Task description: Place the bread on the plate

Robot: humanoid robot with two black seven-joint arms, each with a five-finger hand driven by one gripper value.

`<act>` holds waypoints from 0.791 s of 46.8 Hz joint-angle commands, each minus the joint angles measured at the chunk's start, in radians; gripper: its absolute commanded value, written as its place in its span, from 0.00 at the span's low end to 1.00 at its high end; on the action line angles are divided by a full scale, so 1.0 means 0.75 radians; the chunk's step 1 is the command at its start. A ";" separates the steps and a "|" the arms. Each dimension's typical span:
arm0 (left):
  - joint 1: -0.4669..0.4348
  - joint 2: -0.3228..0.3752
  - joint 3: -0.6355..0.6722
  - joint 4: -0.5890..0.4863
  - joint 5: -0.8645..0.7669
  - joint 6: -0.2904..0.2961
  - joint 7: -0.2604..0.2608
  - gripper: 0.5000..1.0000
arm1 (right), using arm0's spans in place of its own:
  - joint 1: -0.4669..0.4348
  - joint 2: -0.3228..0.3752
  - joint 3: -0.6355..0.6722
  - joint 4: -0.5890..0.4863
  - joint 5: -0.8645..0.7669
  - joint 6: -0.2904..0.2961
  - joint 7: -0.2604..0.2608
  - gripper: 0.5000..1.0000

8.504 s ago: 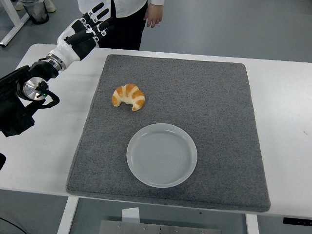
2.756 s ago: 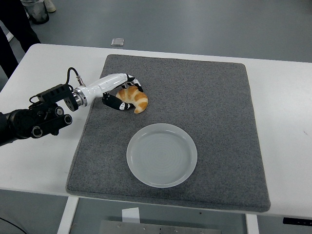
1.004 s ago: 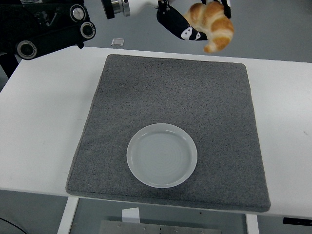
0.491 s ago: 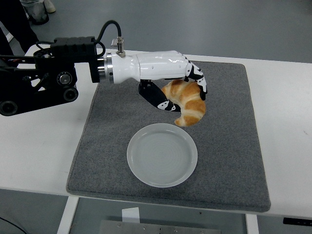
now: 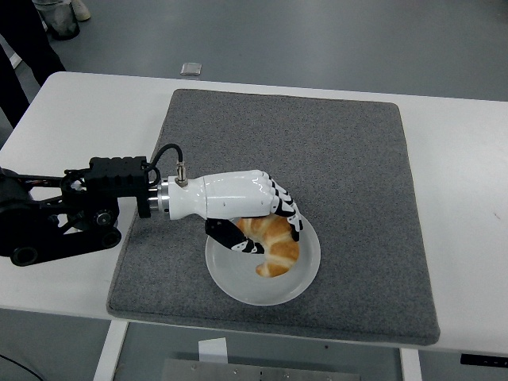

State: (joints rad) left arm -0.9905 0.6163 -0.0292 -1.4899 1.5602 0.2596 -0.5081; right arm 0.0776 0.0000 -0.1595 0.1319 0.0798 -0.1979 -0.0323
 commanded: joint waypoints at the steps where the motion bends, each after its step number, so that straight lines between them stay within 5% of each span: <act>1: 0.055 -0.002 0.000 0.015 0.030 0.020 -0.010 0.00 | -0.001 0.000 0.000 0.000 0.000 0.002 0.000 0.90; 37: 0.194 -0.135 -0.014 0.211 -0.004 0.094 -0.016 0.00 | 0.001 0.000 -0.002 0.000 0.000 0.000 0.000 0.90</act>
State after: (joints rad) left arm -0.8524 0.5155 -0.0387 -1.3342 1.5577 0.3288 -0.5201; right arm 0.0770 0.0000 -0.1611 0.1319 0.0798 -0.1978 -0.0323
